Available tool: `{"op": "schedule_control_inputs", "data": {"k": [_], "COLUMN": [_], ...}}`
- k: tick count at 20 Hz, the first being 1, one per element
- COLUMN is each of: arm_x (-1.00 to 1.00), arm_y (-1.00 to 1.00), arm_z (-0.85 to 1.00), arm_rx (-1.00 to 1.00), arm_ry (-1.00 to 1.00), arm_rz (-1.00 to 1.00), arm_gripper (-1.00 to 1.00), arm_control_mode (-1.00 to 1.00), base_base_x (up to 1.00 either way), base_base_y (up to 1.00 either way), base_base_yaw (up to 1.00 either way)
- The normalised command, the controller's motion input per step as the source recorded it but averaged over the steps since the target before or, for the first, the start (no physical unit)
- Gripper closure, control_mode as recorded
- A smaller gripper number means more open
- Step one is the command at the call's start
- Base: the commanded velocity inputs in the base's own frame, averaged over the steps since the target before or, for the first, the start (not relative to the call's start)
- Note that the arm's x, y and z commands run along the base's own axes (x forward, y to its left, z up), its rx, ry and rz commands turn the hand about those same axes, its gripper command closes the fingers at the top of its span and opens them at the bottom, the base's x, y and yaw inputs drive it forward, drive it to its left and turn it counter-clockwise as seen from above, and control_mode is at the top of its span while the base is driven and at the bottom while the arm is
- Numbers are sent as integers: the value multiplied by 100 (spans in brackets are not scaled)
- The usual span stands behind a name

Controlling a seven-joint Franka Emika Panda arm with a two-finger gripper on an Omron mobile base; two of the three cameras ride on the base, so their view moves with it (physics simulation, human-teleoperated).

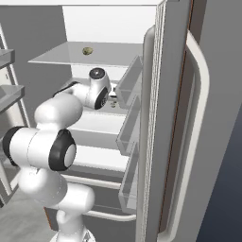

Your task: Pick the egg and butter from the fridge and place them by the bowl for mixing.

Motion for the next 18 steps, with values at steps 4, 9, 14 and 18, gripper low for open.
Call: {"op": "schedule_control_inputs", "data": {"k": [4, 9, 14, 18], "arm_x": [22, 13, 6, 30], "arm_y": [0, 0, 0, 0], "arm_z": [-23, -10, 0, -4], "arm_rx": [0, 0, 0, 0], "arm_ry": [-16, -9, 0, -1], "arm_rz": [0, 0, 0, 0], "arm_gripper": [-100, -100, -100, -100], "arm_control_mode": [-100, -100, -100, -100], "base_base_x": [0, 0, 0, 0], "base_base_y": [0, 0, 0, 0], "base_base_yaw": [0, 0, 0, 0]}}
